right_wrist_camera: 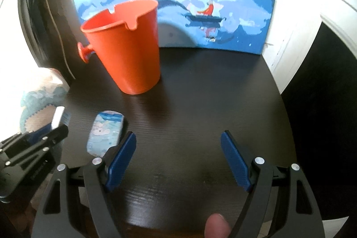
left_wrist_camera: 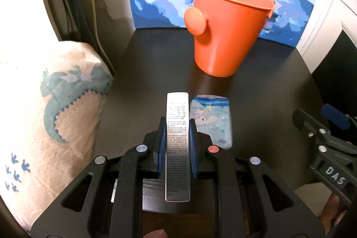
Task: Collect trash
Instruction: 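Lift the white tube box with the left gripper over the orange bucket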
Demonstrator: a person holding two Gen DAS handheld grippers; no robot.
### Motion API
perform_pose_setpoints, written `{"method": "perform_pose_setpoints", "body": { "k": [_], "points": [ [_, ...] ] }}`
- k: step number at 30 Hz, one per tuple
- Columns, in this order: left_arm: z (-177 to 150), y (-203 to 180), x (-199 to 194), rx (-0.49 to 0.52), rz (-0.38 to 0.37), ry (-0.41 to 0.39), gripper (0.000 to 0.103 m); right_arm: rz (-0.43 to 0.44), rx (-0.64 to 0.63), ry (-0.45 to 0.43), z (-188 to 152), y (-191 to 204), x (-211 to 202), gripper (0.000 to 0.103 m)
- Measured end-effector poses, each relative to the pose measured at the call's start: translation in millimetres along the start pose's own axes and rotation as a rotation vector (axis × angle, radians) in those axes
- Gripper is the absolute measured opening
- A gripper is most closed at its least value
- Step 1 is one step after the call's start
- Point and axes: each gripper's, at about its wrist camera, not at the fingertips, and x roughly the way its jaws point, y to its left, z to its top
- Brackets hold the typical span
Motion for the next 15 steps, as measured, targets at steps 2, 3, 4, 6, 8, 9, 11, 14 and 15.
{"method": "perform_pose_setpoints", "body": {
  "k": [2, 3, 4, 6, 8, 9, 11, 14, 15],
  "points": [
    [-1, 0, -6, -0.002, 0.0, -0.001, 0.02, 0.0, 0.005, -0.015, 0, -1, -13, 0.078],
    [-1, -1, -8, -0.001, 0.005, -0.001, 0.02, -0.002, 0.006, -0.021, 0, -1, -19, 0.078],
    [-1, -1, -13, 0.0, 0.008, -0.004, 0.02, 0.0, 0.007, -0.032, 0, -2, -27, 0.078],
    [-1, -2, -25, 0.006, 0.011, -0.02, 0.02, 0.0, 0.007, -0.05, -1, -4, -40, 0.078],
    [-1, -2, -36, 0.009, 0.011, -0.038, 0.02, -0.001, 0.015, -0.065, -3, -7, -54, 0.078],
    [-2, -2, -44, 0.008, 0.007, -0.048, 0.02, 0.001, 0.019, -0.068, -3, -8, -58, 0.078],
    [-4, -4, -55, 0.011, 0.003, -0.063, 0.02, 0.005, 0.027, -0.076, -6, -10, -69, 0.078],
    [-11, -11, -74, 0.02, -0.01, -0.087, 0.02, 0.004, 0.021, -0.091, -12, -10, -86, 0.078],
    [-14, -14, -82, 0.027, -0.013, -0.1, 0.02, 0.01, 0.023, -0.094, -14, -9, -92, 0.078]
  ]
}}
